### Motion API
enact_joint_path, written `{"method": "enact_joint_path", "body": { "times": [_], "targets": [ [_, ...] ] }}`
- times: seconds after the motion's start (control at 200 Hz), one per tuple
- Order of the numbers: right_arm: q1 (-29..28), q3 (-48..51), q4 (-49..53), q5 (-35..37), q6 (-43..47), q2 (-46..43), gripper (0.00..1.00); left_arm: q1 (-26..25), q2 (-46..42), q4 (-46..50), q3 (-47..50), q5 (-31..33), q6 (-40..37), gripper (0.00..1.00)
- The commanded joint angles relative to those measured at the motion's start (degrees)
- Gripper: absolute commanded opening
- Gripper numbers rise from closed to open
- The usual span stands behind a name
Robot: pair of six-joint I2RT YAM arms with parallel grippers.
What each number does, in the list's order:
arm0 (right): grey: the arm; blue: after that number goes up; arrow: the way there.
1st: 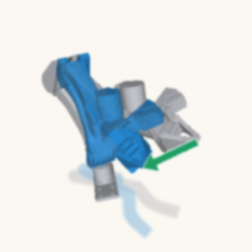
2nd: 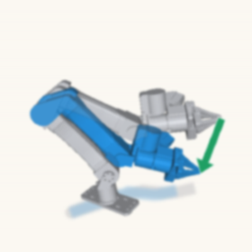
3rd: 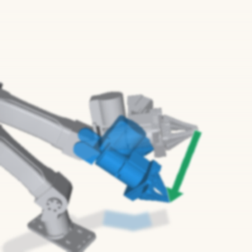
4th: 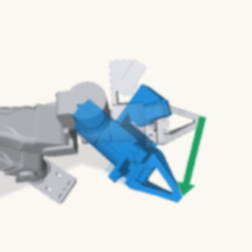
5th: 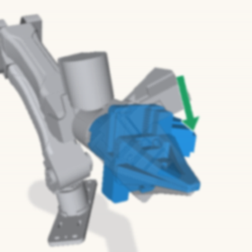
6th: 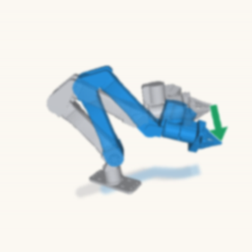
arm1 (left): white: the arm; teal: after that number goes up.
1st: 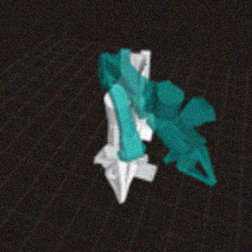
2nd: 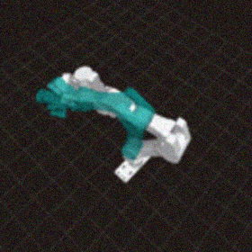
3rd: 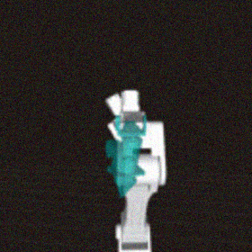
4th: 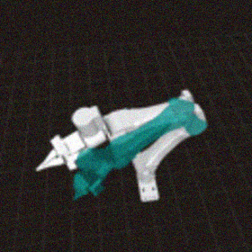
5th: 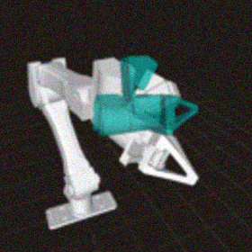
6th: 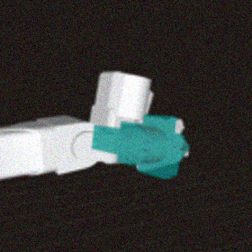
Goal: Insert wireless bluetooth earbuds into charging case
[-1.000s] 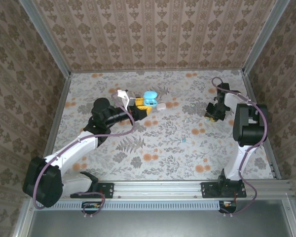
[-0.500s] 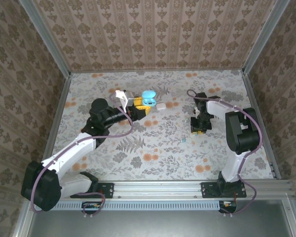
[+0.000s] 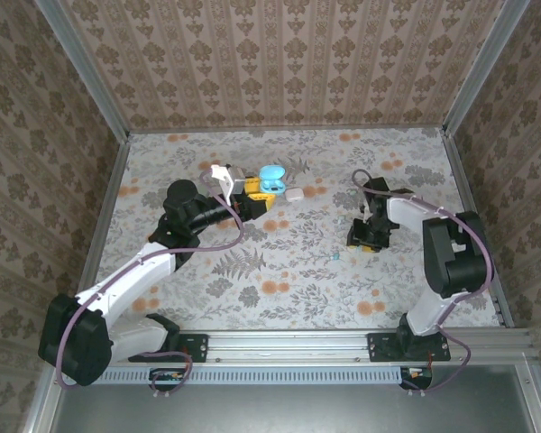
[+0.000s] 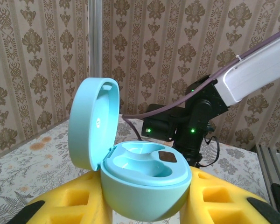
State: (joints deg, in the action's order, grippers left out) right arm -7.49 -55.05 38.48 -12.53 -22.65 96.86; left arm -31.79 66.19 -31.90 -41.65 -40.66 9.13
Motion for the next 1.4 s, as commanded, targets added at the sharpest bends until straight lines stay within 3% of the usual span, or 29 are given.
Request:
{"method": "enact_joint_path", "body": {
  "times": [0.0, 0.595, 1.085, 1.395],
  "targets": [
    [0.5, 3.1, -1.9, -3.7, -3.8, -2.5, 0.41, 0.3, -0.5, 0.1, -1.3, -0.8, -1.0, 0.26],
    [1.4, 5.8, -13.5, -8.7, -4.5, -2.6, 0.37, 0.3, 0.3, 0.2, -2.0, -0.8, -0.4, 0.26],
    [1.1, 5.5, -11.0, -13.7, -2.2, -4.2, 0.35, 0.3, 0.5, 0.3, -2.1, -0.8, -0.3, 0.27],
    [-3.3, 3.0, -8.1, -15.3, -0.8, -2.4, 0.35, 0.3, 0.5, 0.5, -2.0, -0.9, -0.1, 0.27]
  ]
}}
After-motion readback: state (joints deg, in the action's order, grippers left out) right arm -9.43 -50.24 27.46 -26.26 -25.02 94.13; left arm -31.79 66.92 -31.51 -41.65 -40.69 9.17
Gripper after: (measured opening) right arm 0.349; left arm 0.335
